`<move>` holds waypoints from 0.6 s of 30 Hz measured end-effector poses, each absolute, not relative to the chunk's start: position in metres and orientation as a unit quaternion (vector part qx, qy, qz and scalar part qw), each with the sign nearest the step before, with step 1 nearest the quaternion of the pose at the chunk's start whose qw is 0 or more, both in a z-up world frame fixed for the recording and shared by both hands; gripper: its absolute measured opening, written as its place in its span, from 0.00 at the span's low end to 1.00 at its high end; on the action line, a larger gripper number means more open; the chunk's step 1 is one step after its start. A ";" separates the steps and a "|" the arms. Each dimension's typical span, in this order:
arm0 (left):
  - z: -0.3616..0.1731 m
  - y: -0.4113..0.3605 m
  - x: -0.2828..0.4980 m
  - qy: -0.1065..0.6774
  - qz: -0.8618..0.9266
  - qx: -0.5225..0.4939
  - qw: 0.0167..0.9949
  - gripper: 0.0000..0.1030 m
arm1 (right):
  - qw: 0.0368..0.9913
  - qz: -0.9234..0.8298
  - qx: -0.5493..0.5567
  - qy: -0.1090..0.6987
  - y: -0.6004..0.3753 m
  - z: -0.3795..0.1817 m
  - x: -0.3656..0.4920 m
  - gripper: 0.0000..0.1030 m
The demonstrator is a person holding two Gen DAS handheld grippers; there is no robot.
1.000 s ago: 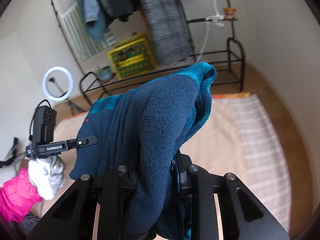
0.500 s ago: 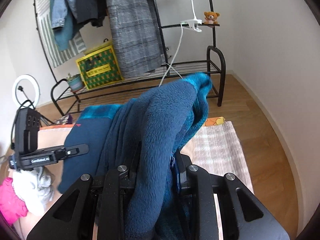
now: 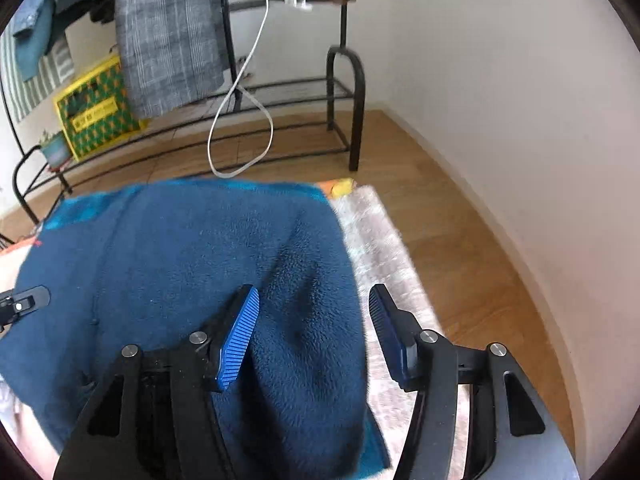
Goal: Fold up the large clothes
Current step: 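Carry the bundle toward the clothes rack end of the bed and release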
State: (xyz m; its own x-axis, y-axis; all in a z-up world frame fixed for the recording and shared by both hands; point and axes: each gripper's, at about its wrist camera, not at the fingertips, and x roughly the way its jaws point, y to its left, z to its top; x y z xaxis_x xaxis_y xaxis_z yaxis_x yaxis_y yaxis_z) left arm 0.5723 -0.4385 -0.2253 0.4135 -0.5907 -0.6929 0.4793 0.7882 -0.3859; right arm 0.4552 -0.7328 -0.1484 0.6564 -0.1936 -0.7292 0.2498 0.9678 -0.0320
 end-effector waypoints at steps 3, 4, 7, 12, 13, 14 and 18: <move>-0.203 -0.435 0.548 0.406 -0.342 -0.043 0.846 0.36 | 0.926 -0.097 0.075 0.356 -0.733 -0.131 0.430 0.54; -0.200 -0.437 0.544 0.402 -0.349 -0.035 0.846 0.36 | 0.930 -0.084 0.083 0.347 -0.730 -0.127 0.421 0.54; -0.203 -0.446 0.528 0.412 -0.363 -0.002 0.836 0.36 | 0.931 -0.050 0.088 0.350 -0.721 -0.130 0.404 0.54; -0.231 -0.443 0.528 0.444 -0.340 0.035 0.828 0.36 | 0.896 -0.118 0.076 0.422 -0.742 -0.169 0.412 0.53; -0.236 -0.441 0.529 0.449 -0.340 0.031 0.826 0.36 | 0.894 -0.121 0.104 0.418 -0.752 -0.173 0.406 0.53; -0.237 -0.440 0.529 0.448 -0.342 0.029 0.826 0.37 | 0.892 -0.126 0.138 0.412 -0.763 -0.176 0.400 0.53; -0.223 -0.435 0.522 0.445 -0.339 0.040 0.828 0.36 | 0.895 -0.132 0.141 0.402 -0.763 -0.167 0.386 0.53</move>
